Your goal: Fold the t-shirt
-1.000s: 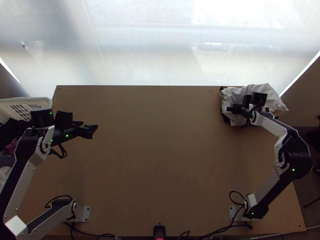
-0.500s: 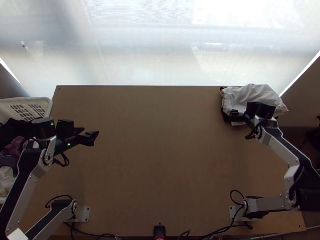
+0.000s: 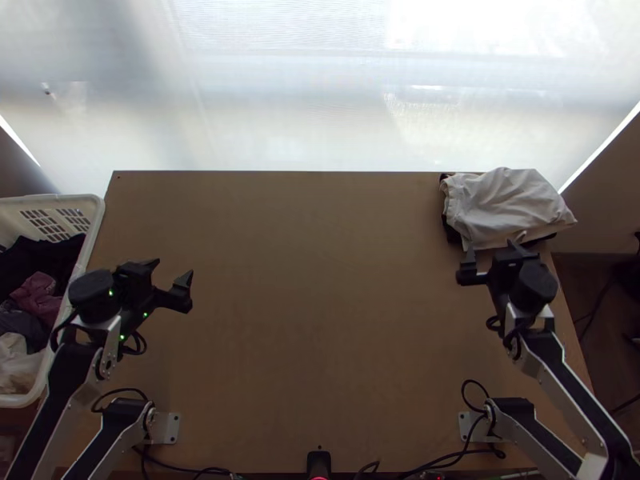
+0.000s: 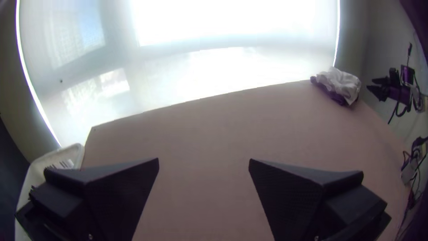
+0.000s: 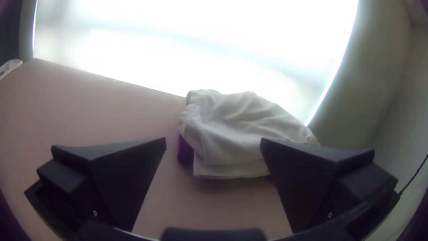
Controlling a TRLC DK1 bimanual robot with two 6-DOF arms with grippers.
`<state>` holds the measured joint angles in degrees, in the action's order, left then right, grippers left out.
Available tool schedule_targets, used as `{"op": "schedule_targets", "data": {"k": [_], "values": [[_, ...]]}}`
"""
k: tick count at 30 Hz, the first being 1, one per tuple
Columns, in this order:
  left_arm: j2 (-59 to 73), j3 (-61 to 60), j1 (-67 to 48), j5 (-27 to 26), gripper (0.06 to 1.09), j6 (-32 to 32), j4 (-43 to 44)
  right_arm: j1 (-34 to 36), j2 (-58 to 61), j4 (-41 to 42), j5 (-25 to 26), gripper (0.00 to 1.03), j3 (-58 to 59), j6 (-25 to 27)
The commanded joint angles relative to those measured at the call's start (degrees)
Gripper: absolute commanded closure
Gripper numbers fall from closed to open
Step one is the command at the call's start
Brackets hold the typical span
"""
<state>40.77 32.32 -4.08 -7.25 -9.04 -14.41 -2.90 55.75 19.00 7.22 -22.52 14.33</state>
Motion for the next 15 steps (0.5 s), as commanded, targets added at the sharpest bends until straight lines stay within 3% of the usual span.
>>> {"op": "schedule_targets", "data": {"k": [1,7,11,15], "values": [[-5.97,-11.4,-8.05,6.72,0.1,-7.93,12.39,-3.17,-11.19,6.13,3.94,0.05,10.04,1.84],[-10.36,-21.07,-10.25,8.39,0.1,-10.83,20.83,-4.57,-21.21,5.52,4.82,0.05,16.63,3.95],[-21.26,-26.95,-12.71,9.79,0.1,-10.21,20.39,-7.12,-24.9,-0.2,8.42,0.05,16.9,7.29],[-30.49,-27.83,-10.16,9.88,0.1,-9.16,13.1,-6.6,-29.91,-6.26,8.95,0.05,17.07,7.12]]}}
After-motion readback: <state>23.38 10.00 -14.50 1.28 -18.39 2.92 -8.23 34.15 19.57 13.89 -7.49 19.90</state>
